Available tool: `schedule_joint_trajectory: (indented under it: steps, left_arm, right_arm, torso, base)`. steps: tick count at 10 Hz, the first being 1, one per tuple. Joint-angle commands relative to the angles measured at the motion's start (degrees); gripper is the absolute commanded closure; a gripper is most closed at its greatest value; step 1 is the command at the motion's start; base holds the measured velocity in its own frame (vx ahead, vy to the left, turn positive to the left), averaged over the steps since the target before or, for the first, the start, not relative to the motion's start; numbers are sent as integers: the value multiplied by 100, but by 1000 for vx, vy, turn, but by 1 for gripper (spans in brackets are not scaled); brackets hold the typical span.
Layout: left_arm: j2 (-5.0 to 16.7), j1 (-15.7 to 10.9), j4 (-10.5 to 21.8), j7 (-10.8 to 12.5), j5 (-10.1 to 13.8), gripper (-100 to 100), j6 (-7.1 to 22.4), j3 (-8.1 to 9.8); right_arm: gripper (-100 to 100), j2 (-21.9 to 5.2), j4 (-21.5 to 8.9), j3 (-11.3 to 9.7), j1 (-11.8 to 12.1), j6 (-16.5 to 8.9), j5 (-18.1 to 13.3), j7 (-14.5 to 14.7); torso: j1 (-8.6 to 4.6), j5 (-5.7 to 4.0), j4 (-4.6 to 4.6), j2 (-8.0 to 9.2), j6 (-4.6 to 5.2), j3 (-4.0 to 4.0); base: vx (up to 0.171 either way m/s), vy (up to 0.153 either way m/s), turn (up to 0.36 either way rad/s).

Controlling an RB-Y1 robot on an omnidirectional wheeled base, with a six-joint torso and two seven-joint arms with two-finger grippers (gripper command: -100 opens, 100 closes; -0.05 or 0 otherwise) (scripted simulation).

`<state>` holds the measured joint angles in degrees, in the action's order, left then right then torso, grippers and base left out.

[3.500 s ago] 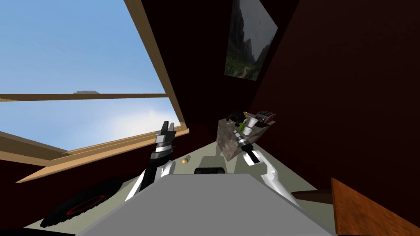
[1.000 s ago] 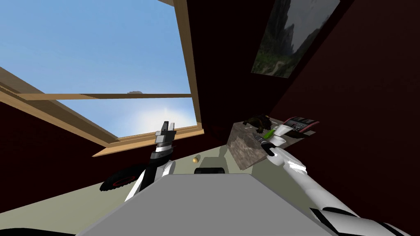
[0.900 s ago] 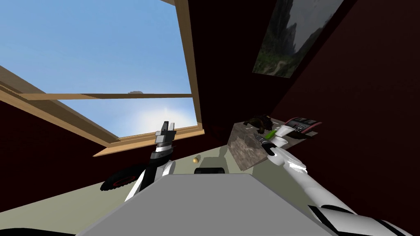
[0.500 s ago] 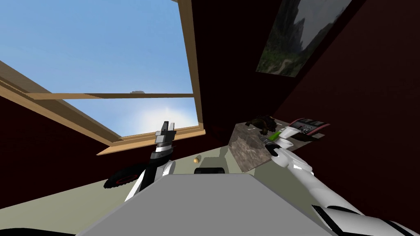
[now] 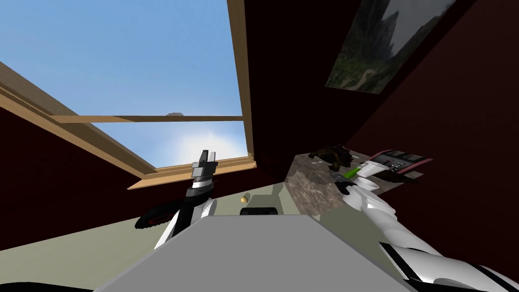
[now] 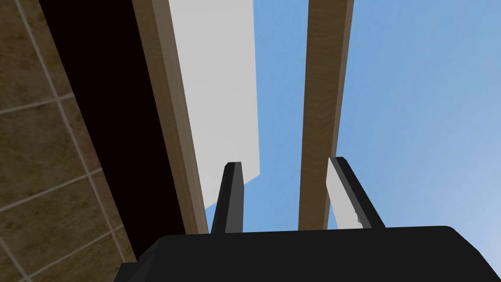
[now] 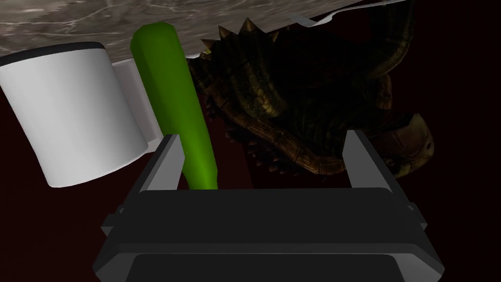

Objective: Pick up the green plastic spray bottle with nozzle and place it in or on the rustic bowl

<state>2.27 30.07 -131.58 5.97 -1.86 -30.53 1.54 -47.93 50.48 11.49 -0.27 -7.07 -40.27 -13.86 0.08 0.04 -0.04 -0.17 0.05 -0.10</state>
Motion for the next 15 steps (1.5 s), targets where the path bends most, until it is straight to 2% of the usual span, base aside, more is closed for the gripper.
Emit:
schedule_joint_trajectory:
  steps: [1, 3, 4, 5, 6, 7, 9, 10, 11, 12, 13, 15]
  left_arm:
    - [0, 0, 0, 0, 0, 0, 0, 0]
    - [0, 0, 0, 0, 0, 0, 0, 0]
    - [0, 0, 0, 0, 0, 0, 0, 0]
    - [0, -1, 0, 0, 0, 0, 0, 0]
    - [0, 0, 0, 0, 0, 0, 0, 0]
    - [0, 0, 0, 0, 0, 0, 0, 0]
    - [0, -1, 0, 0, 0, 0, 0, 0]
    - [0, -1, 0, 0, 0, 0, 0, 0]
    - [0, -1, 0, 0, 0, 0, 0, 0]
    - [0, 0, 0, 0, 0, 0, 0, 0]
    - [0, 0, 0, 0, 0, 0, 0, 0]
    - [0, 0, 0, 0, 0, 0, 0, 0]
  right_arm:
    - [-100, -208, -286, 68, -30, -224, -39, -99]
    - [-100, -208, -408, 68, -30, -224, -39, -99]
    - [-100, -313, -575, 176, -93, -388, -140, -152]
    - [-100, -313, -771, 176, -93, -388, -140, -152]
    - [-100, -313, -803, 251, -93, -348, -377, -152]
    - [-100, -313, -796, 225, -93, -388, -406, -152]
    - [-100, -313, -771, 176, -93, -388, -140, -152]
    - [-100, -414, -1066, 281, -153, -546, -236, -204]
    - [-100, -414, -1020, 281, -153, -546, -236, -204]
    - [-100, -414, -1100, 281, -153, -546, -236, -204]
    - [-100, -508, -1316, 381, -208, -695, -326, -252]
    - [-100, -508, -1437, 381, -208, -695, -326, -252]
  torso:
    - [0, 0, 0, 0, 0, 0]
    - [4, 2, 0, 1, 1, 0]
    - [-4, -1, 2, 12, 0, 6]
    - [-1, 0, 3, 9, -5, 5]
    - [-2, -1, 1, 5, 0, 3]
    - [-6, -1, 3, 13, 2, 7]
    - [-11, -3, 6, 27, 0, 16]
    - [-10, -3, 7, 29, 1, 17]
    - [-4, 0, 5, 18, -2, 11]
    - [-3, -1, 3, 10, -1, 6]
    - [-6, -2, 2, 12, 0, 6]
    - [1, 0, 1, 7, -1, 4]
  base:
    - [76, 45, 104]
    - [46, 25, 28]
    - [36, 26, 129]
    - [53, 22, 68]
    - [30, 7, -21]
    - [5, -2, -12]
    - [-7, -3, 2]
    - [33, 20, 95]
    - [51, 18, 65]
    - [37, 10, 12]
    - [51, 30, 101]
    - [42, 17, 29]
